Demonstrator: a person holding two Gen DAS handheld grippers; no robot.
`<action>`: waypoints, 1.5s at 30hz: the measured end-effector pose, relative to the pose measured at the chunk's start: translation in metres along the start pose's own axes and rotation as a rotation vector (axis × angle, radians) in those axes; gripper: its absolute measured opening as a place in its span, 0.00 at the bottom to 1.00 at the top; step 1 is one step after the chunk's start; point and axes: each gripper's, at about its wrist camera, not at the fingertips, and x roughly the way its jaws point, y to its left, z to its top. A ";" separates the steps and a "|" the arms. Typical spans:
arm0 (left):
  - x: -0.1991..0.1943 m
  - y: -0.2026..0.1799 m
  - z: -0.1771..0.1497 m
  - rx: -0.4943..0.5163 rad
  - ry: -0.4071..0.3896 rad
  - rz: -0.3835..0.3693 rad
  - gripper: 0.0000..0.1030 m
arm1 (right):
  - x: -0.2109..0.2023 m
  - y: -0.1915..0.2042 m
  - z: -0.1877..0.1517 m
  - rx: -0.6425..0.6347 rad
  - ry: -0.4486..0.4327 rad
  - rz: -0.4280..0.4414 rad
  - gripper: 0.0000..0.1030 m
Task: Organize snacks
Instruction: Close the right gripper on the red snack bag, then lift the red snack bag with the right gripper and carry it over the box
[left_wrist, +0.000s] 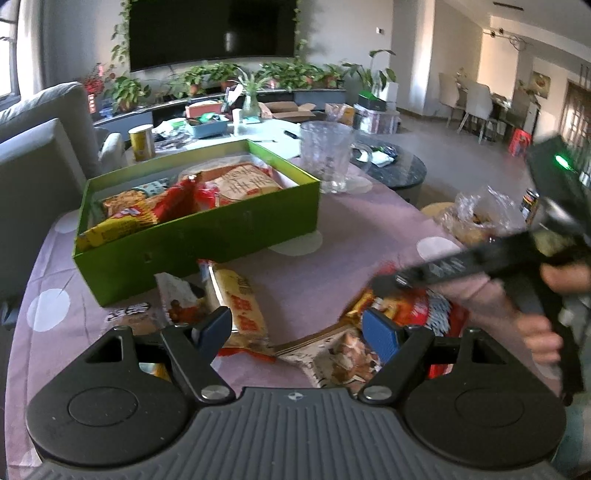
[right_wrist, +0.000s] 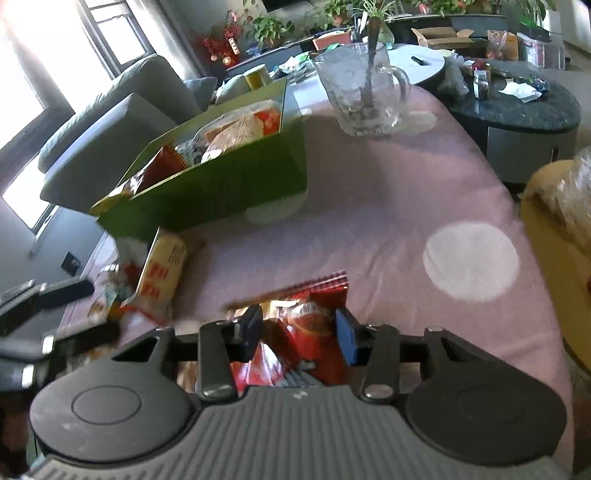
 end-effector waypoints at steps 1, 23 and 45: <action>0.001 -0.002 0.000 0.004 0.003 -0.002 0.73 | 0.003 0.001 0.003 -0.001 -0.005 0.002 0.44; 0.003 0.005 -0.001 -0.027 0.011 0.019 0.73 | -0.007 0.025 -0.031 -0.397 0.086 -0.060 0.67; 0.048 -0.018 0.020 0.002 0.070 -0.069 0.73 | 0.008 -0.018 0.033 0.005 0.005 0.064 0.73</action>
